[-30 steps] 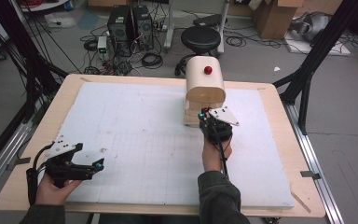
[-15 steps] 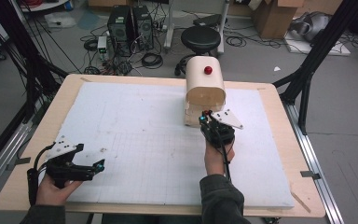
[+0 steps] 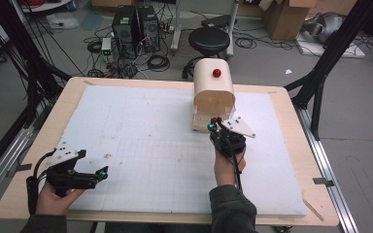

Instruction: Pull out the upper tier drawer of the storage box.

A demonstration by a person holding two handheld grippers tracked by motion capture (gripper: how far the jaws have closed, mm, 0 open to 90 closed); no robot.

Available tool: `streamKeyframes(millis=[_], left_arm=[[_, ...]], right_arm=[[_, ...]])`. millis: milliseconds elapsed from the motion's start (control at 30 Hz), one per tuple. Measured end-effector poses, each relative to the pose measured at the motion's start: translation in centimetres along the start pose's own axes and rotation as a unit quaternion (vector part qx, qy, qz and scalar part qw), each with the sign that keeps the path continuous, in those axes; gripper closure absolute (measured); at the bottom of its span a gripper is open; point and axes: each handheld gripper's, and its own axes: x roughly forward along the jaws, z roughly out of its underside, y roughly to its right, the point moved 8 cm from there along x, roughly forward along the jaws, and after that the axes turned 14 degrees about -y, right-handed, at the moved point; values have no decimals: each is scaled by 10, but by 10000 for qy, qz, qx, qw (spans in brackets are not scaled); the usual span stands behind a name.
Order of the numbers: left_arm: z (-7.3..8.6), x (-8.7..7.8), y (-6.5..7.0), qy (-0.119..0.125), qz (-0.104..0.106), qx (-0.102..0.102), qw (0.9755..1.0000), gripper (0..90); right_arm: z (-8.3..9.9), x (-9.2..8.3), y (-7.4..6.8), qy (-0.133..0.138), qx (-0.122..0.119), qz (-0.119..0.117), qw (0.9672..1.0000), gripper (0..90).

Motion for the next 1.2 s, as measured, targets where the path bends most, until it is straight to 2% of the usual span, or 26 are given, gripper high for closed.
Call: streamKeyframes(millis=[1200], left_arm=[[-1, -3, 1, 24, 8, -14, 10000, 17]], right_arm=[[12, -15, -5, 24, -104, -88, 9999, 723]])
